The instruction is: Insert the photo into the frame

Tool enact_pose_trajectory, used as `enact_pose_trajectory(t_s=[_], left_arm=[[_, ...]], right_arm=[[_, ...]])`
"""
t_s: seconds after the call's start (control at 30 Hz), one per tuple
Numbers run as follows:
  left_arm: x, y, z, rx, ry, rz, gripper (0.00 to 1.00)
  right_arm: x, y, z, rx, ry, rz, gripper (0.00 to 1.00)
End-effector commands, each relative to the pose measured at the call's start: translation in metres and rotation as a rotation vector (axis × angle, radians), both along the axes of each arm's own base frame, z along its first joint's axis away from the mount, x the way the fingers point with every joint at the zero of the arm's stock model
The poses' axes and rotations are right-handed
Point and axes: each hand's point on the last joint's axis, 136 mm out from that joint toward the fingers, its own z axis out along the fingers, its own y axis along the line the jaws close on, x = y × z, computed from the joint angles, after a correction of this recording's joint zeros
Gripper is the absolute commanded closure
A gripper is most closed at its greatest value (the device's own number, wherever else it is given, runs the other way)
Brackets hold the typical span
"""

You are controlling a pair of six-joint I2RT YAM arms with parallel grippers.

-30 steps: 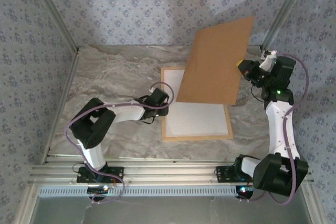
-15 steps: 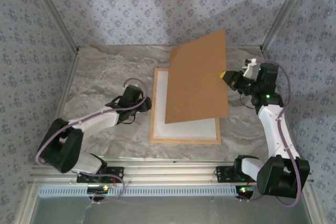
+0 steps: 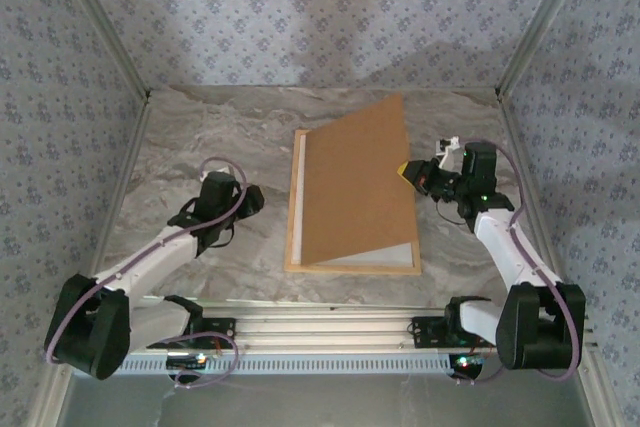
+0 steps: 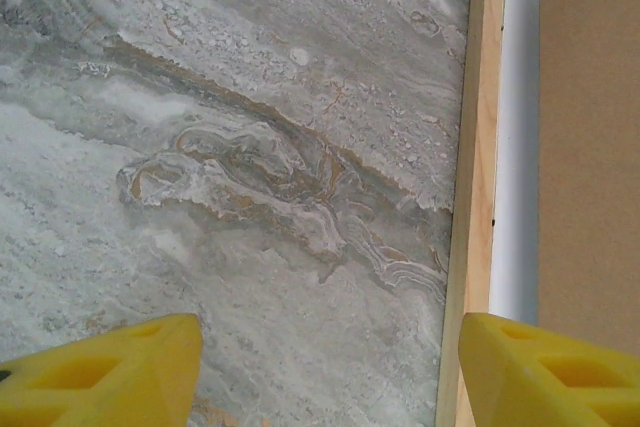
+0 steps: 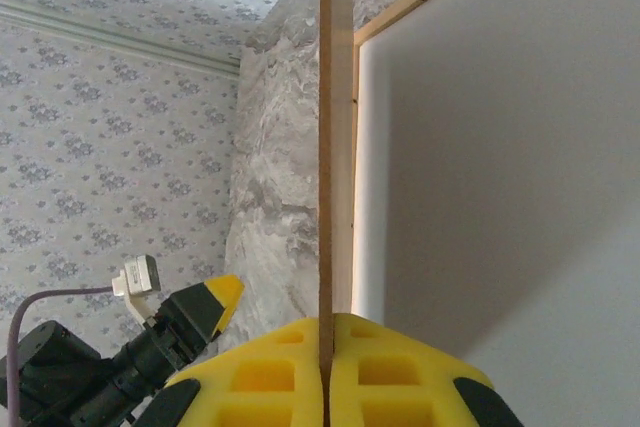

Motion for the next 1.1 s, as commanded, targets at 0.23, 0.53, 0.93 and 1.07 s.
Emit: enact_pose_trajectory(t_s=[0.23,0.53,0.93,1.07], left_arm=[[-0.005,-0.001,-0.004,-0.033,0.01,0.0,0.3],[-0.006,-0.002,-0.008,-0.049,0.018,0.001,0.3],[-0.006,-0.008,-0.01,-0.075,0.027,-0.01,0.26],[-0.005,-0.015,-0.01,-0.094,0.035,-0.029,0.25]], right_arm=[[0.013,0.006,-0.003,0.034,-0.044,0.028,1.0],[0.015,0.006,-0.022,0.024,-0.024,0.026,1.0],[0.009,0.004,-0.053,0.0,0.006,0.021,0.89],[0.008,0.002,-0.066,-0.034,0.023,0.02,0.8]])
